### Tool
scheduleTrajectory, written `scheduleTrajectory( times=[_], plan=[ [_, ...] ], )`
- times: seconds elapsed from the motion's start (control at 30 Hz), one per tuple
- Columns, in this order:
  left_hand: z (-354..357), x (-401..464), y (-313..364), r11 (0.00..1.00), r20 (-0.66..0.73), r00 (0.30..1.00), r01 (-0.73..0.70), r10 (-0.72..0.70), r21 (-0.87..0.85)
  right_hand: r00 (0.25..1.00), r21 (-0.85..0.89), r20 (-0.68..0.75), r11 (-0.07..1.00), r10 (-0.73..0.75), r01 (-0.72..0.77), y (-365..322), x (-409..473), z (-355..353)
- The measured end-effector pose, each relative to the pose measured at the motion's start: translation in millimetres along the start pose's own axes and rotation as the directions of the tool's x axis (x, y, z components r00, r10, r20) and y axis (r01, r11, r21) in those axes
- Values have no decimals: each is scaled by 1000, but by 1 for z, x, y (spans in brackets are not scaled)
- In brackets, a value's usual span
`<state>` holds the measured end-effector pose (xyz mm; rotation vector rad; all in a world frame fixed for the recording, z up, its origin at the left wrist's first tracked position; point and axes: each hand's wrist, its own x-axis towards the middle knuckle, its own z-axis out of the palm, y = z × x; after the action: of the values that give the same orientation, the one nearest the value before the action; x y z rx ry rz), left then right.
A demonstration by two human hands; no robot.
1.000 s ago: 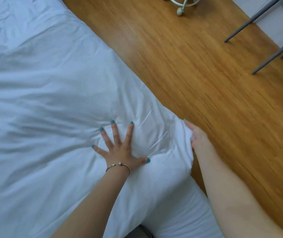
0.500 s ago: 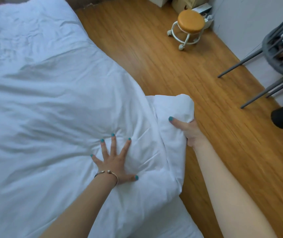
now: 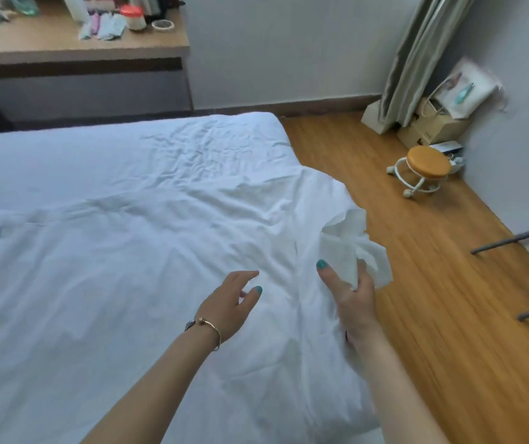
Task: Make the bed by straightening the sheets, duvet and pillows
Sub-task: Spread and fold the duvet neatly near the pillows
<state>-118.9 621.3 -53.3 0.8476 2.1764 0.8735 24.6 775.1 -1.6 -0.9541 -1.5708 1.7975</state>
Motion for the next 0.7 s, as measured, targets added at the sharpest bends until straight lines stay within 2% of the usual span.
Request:
scheduleTrajectory(
  times=[0.07, 0.13, 0.2, 0.3, 0.4, 0.5, 0.6, 0.7],
  plan=[
    [-49, -28, -26, 1000, -32, 999, -14, 14, -2, 995, -70, 100, 997, -27, 35, -13, -26, 62],
    [-100, -61, -59, 994, -105, 994, 1, -13, -112, 986, -197, 156, 976, -58, 88, -13, -53, 131],
    [-150, -98, -99, 962, -212, 974, 21, -81, -271, 972, -381, 212, 907, -102, 178, 4, -82, 206],
    [-217, -152, -172, 935, -294, 940, 63, -173, -349, 927, -604, 375, 755, -15, 256, 55, -139, 316],
    [-259, -197, -251, 940, -215, 950, 156, -227, -303, 838, -660, 523, 697, 158, 280, 114, -214, 398],
    [-264, -226, -318, 921, -82, 951, 265, -299, -284, 724, -706, 586, 668, 365, 234, 166, -268, 432],
    [-240, -239, -365, 907, 86, 938, 347, -336, -239, 708, -776, 532, 601, 464, 189, 193, -292, 436],
    [-209, -237, -384, 865, 89, 929, 366, -358, -343, 682, -844, 517, 439, 517, 308, 199, -297, 432]
  ],
)
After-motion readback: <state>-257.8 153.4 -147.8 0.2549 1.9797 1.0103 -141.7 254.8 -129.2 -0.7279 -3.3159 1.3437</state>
